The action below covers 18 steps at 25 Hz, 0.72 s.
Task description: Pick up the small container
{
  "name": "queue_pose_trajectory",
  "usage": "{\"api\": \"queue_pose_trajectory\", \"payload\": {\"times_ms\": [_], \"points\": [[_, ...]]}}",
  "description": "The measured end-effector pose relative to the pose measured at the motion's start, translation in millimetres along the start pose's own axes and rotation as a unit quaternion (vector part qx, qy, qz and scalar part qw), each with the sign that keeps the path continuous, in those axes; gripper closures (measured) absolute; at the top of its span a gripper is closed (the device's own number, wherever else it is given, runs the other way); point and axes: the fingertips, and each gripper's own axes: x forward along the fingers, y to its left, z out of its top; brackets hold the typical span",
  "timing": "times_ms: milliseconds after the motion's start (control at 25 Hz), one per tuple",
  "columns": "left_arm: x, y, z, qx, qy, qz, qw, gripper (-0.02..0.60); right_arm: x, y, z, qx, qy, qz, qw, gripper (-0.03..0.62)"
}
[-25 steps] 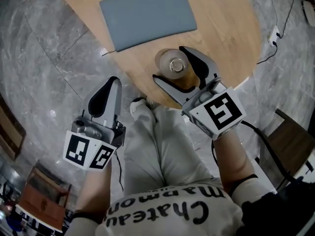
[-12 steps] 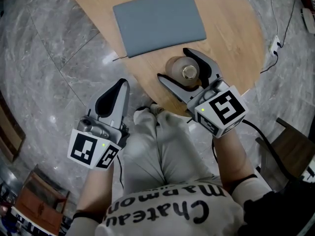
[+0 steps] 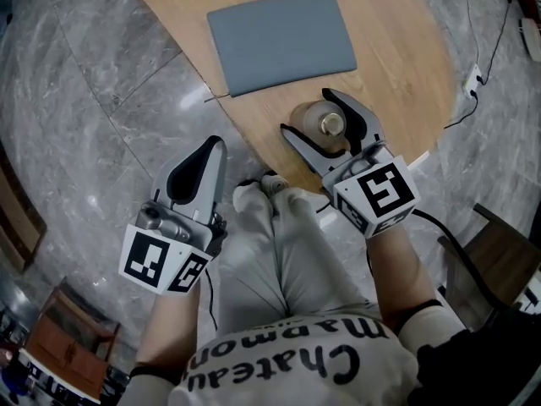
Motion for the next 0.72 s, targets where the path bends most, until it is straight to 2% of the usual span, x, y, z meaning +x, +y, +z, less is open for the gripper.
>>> {"api": "queue_pose_trajectory", "payload": {"times_ms": [400, 600, 720], "points": [[-34.4, -37.2, 18.8, -0.053, 0.041, 0.011, 0.9977, 0.568, -52.0, 16.9, 15.2, 0.095, 0.018, -0.023, 0.995, 0.264], [-41.4, -54.6, 53.4, -0.058, 0.024, 0.016, 0.9979, 0.568, -78.7, 20.4, 45.3, 0.126, -0.010, -0.031, 0.991, 0.266], [-42.9, -61.8, 85.1, -0.047, 0.005, 0.019, 0.9987, 0.568, -89.8, 21.6, 75.7, 0.139, -0.040, -0.026, 0.989, 0.266]]}}
